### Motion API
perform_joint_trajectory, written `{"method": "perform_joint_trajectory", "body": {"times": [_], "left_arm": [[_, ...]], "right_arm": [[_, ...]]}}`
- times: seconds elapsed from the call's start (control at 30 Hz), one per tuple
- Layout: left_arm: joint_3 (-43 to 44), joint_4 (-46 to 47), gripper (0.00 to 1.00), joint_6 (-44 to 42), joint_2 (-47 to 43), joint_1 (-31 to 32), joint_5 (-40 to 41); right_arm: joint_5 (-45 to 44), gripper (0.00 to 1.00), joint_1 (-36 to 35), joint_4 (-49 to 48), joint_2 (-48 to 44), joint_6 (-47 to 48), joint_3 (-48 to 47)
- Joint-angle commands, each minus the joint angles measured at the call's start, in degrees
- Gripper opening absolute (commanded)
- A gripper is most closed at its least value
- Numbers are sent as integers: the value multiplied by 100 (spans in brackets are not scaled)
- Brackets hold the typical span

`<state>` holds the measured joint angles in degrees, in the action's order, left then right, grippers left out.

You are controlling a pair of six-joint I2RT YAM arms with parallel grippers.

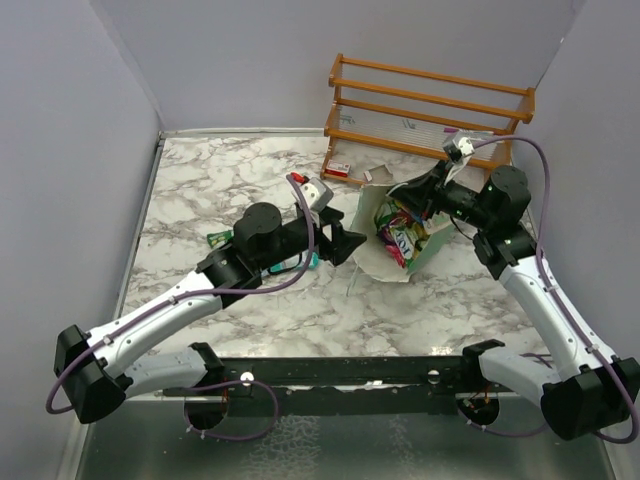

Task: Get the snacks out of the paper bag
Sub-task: Adjust the paper bag at the center of the board, then take out the snack from the paper bag.

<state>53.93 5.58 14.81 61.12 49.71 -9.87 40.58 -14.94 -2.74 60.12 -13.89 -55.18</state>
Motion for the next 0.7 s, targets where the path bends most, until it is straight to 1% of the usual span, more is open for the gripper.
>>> {"method": "perform_joint_trajectory", "body": {"times": [0.0, 0.17, 0.3, 0.4, 0.47, 0.53, 0.6, 0.67], "left_arm": [[-169, 373, 74, 185, 171, 153, -185], [-298, 687, 73, 134, 579, 647, 63], [-431, 934, 71, -39, 932, 928, 457], [-385, 932, 66, -96, 1263, 1010, 637], [-390, 989, 63, -112, 1440, 1052, 748], [-470, 1235, 61, -84, 1581, 1062, 816], [-385, 1280, 58, -22, 1785, 1059, 935], [-160, 1127, 51, 102, 2046, 1062, 1156]], "right_arm": [[817, 8, -27, -646, -199, -654, 84], [1150, 8, -27, -1071, -210, -1249, 366], [802, 8, -26, -877, -290, -1194, 433], [197, 7, -22, -576, -334, -1241, 270], [-34, 7, -27, -410, -311, -1236, 145], [-93, 7, -27, -324, -273, -1216, 68], [-87, 7, -27, -302, -256, -1188, 31], [-94, 7, -27, -270, -262, -1174, 0]]}}
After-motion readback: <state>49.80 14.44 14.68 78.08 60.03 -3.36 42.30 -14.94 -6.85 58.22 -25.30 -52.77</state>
